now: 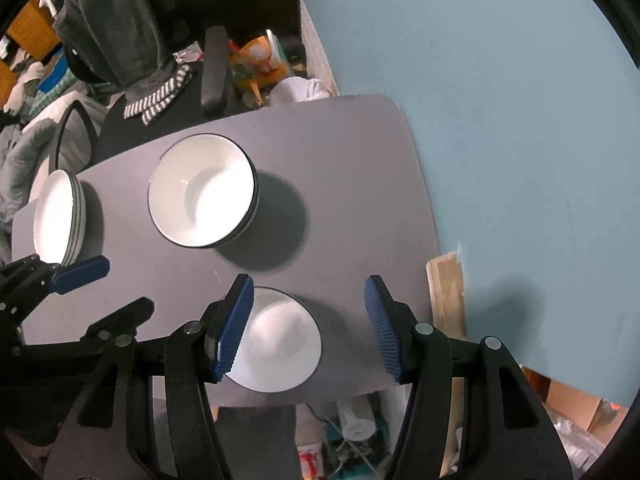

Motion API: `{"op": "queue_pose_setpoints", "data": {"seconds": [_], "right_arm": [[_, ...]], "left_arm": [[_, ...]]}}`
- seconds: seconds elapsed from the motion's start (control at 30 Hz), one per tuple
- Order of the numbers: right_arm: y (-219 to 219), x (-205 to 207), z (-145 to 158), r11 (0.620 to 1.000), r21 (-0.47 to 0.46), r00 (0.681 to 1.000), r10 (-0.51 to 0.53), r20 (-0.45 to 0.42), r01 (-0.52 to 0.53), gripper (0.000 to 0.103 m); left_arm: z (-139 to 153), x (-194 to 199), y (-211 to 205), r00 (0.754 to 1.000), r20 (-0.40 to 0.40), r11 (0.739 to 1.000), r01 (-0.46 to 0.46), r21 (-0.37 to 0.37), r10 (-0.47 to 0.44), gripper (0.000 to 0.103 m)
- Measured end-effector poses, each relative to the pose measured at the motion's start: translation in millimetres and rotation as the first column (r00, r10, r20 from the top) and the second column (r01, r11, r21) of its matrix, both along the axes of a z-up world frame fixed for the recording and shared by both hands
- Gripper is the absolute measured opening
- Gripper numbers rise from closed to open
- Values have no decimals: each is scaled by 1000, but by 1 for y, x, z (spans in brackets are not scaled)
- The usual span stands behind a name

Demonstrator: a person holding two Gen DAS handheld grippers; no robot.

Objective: Organize plates and bowls

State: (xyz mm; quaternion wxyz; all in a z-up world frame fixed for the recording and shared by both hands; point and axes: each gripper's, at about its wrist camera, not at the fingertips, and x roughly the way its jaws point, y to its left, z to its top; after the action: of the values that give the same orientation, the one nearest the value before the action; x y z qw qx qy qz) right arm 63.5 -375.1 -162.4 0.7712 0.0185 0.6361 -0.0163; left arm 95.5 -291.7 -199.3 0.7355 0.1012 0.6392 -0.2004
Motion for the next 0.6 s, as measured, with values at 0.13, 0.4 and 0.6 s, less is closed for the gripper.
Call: {"op": "queue_pose_setpoints", "data": {"seconds": [0.13,0.4,0.6], "right_arm": [[-4,-8,-6,1000,-11,1000,-7,-7,7,56],[-16,-24,-32,998,25,997,-60,-53,61,56],[-26,-37,-59,988,86,990,-120,-80,127,56]], "left_arm": [[-8,-2,-2,1000,-15,1000,9,-5,-9,55],[-28,-8,-8,998,-51,1000,27,-5,-27,55],[-46,-11,-9,996,-90,1000,19,-10,-20,55]]}}
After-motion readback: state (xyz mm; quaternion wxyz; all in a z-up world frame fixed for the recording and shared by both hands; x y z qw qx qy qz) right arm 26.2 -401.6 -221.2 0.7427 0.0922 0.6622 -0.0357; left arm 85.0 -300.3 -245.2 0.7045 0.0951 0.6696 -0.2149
